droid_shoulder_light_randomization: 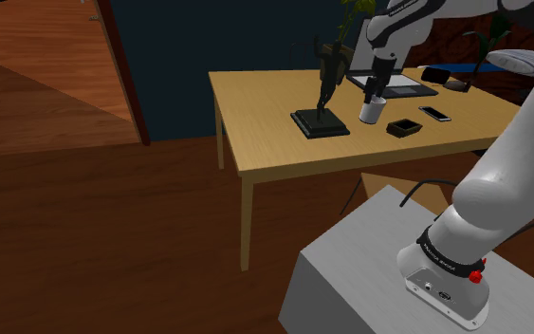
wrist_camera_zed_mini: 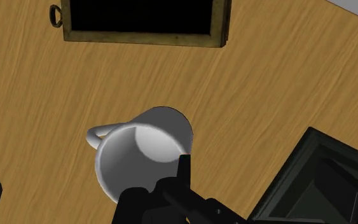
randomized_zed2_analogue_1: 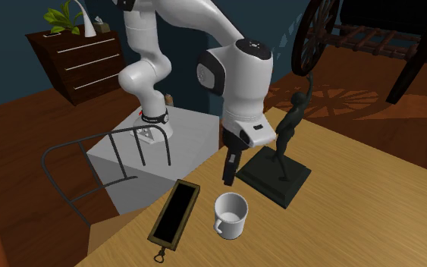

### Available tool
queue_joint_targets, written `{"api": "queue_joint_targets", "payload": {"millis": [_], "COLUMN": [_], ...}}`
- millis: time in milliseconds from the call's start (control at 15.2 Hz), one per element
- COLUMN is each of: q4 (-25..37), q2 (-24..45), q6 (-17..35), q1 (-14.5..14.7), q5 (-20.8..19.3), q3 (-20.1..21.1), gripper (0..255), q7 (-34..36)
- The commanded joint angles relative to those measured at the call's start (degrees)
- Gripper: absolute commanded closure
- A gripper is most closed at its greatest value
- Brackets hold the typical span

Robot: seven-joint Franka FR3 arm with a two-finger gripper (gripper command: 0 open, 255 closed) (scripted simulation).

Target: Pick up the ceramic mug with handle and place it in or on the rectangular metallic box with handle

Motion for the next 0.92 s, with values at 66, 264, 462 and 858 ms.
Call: {"api": "queue_joint_targets", "payload": {"millis": [66,264,462,858], "q4": [6.05,8.09,7.03,5.93], "q2": [5.97,8.55,9.57,10.9], "q6": [0.66,1.44,3.45,5.81], "q1": [-1.83,-2.74,-2.97,-3.27], "q5": [2.3,3.31,3.75,4.33], "q3": [-0.59,-0.56,-0.44,-0.26], "gripper": [0,0,0,0], "q7": [-2.98,-4.02,-4.31,-4.69]}}
